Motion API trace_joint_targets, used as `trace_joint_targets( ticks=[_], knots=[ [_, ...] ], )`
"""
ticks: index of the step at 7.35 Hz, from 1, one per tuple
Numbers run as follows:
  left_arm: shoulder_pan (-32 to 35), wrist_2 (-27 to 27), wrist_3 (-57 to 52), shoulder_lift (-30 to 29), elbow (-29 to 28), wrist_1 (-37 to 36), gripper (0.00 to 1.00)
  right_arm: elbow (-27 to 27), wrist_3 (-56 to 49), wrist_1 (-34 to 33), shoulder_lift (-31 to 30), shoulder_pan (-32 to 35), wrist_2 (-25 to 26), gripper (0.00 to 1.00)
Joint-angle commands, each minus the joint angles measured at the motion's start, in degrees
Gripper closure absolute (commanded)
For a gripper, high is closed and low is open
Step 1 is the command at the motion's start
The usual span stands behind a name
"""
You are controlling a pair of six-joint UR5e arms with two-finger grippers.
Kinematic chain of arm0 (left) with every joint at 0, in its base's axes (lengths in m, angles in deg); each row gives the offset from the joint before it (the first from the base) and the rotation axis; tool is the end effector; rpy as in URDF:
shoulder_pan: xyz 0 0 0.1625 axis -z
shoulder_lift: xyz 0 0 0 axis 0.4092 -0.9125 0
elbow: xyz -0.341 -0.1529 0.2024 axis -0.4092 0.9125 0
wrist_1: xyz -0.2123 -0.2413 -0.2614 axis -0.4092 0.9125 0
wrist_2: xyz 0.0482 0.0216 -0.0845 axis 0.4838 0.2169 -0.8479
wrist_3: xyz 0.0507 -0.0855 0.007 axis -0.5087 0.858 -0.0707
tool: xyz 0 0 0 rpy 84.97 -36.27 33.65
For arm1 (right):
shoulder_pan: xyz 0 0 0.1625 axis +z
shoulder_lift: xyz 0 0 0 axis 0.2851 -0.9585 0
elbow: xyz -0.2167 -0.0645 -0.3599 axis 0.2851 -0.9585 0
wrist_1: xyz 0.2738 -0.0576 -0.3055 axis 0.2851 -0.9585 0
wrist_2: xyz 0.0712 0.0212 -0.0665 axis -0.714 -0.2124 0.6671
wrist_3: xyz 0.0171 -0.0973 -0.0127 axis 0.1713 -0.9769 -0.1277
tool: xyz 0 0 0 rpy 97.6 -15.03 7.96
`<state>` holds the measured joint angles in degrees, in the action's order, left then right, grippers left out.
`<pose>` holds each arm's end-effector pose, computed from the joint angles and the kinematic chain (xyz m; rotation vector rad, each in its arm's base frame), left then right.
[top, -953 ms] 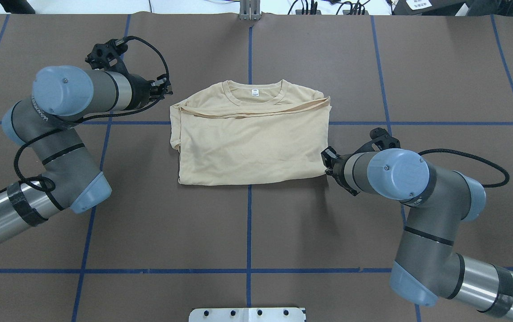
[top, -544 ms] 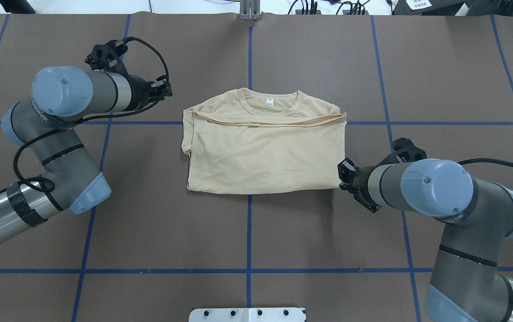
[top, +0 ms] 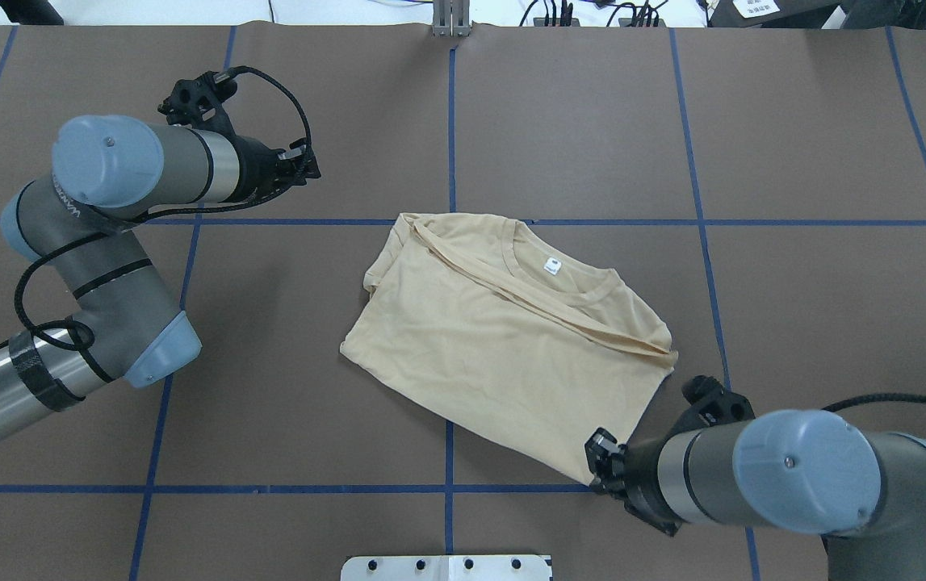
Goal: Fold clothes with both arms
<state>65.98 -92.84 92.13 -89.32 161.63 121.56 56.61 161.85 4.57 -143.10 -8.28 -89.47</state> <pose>0.4196 -0.5300 0.2862 0.3181 1.2097 -0.4839 -0.4406 -0.1826 0.2935 -0.4145 -0.9231 0.6801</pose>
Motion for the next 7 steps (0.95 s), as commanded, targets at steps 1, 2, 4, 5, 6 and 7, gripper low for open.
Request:
trace_joint_targets(
  ticks=[1,2,4,5,6,7],
  knots=[
    [-0.25,-2.84,1.84,1.03,5.51,-3.87,0.64,1.25,0.71,-0.26,-4.39,-12.19,5.77,0.0],
    [-1.3,-4.25,6.46,1.91,9.72,-8.16,0.61,1.77,0.71,-0.26,-3.97,-12.24,7.74,0.0],
    [-7.95,-2.52,11.05,3.85,15.9,-19.57,0.54,3.26,0.54,-0.26,-3.53,-1.67,7.06,0.0],
    [-11.29,-0.33,13.34,3.94,16.52,-21.81,0.54,3.97,0.1,-0.26,-1.96,4.57,6.1,0.0],
    [-14.37,0.21,15.97,4.03,15.83,-21.92,0.54,1.28,-0.16,-0.52,1.62,8.54,5.83,0.0],
    [-16.23,0.31,17.39,4.29,15.65,-22.0,0.54,-1.45,-0.51,-0.52,4.53,13.2,5.74,0.0]
  ],
)
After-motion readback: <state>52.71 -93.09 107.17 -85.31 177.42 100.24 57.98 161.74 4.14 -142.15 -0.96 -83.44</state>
